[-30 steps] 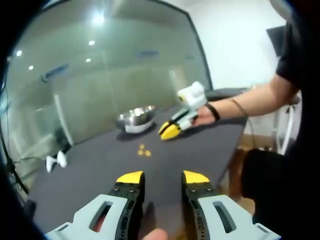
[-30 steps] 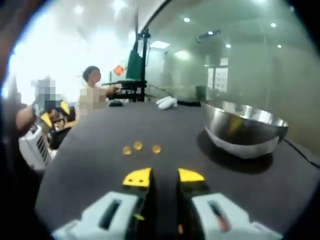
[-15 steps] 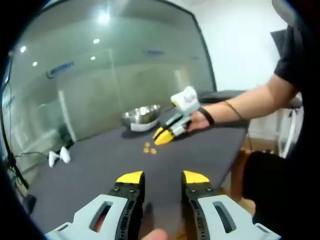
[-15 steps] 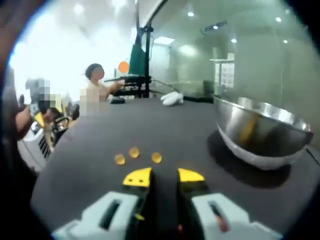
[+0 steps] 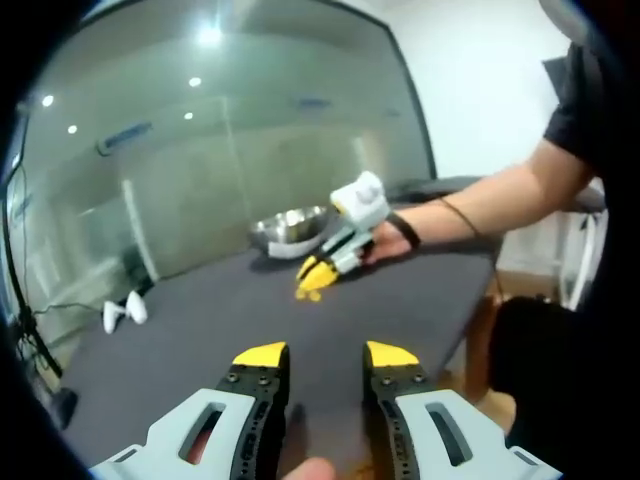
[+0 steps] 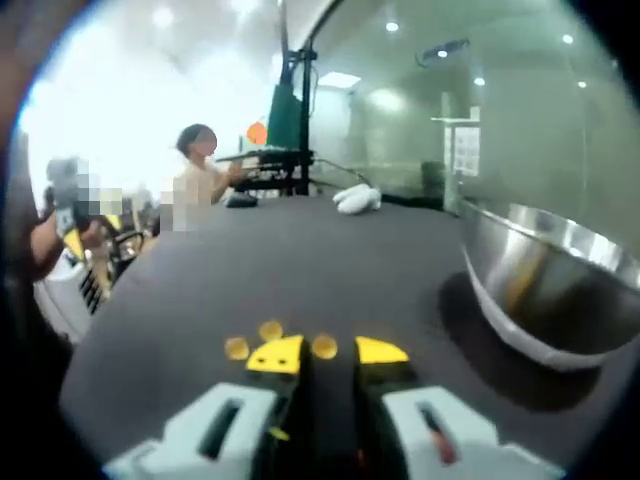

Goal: Pick up the QQ candy scattered on the table and place it into the stainless steel bowl on the table

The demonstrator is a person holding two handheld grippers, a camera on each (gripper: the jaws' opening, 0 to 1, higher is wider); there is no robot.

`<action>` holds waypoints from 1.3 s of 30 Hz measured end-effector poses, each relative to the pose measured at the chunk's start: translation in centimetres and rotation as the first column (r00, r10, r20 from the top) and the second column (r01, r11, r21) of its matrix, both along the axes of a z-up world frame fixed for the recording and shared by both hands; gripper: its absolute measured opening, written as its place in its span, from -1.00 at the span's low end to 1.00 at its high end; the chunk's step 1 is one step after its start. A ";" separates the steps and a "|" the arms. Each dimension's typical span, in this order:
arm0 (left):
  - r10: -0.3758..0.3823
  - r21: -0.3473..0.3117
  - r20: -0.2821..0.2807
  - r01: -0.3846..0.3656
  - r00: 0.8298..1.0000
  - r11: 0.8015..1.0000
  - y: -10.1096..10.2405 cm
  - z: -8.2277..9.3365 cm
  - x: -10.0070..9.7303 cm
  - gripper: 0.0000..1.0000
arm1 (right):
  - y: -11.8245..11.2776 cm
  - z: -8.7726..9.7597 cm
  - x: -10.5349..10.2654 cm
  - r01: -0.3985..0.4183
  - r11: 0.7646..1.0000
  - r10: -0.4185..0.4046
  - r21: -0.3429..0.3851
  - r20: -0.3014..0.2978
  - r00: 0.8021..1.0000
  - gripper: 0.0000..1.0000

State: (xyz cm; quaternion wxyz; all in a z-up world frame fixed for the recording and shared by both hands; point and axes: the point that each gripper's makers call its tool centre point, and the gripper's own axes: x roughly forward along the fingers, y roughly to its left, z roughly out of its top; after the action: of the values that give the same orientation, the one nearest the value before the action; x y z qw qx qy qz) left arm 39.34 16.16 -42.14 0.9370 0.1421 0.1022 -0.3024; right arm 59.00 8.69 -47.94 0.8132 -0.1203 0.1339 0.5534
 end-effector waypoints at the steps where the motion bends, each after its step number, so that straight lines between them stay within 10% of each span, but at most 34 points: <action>1: 0.002 -0.001 -0.001 -0.002 1.000 1.000 0.0 0.0 0.0 -0.38 | 0.1 0.0 0.0 0.000 1.000 0.000 -0.001 0.001 1.000 -0.62; 26: -0.006 0.014 0.009 0.005 1.000 1.000 -0.3 0.3 -0.1 -0.38 | 0.1 0.7 -0.3 0.027 0.999 -0.028 0.019 0.028 0.999 -0.82; 39: -0.026 0.022 0.013 0.026 1.000 0.999 -0.9 0.6 -0.3 -0.38 | -3.6 8.5 1.6 0.150 0.973 -0.173 0.173 0.123 0.977 -0.82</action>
State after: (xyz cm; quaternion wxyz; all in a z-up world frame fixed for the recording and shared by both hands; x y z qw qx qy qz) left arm 39.08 15.23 -41.53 0.9320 0.1558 0.0974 -0.3123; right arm 60.56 5.14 -39.40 0.8699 -0.0800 0.0415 0.4849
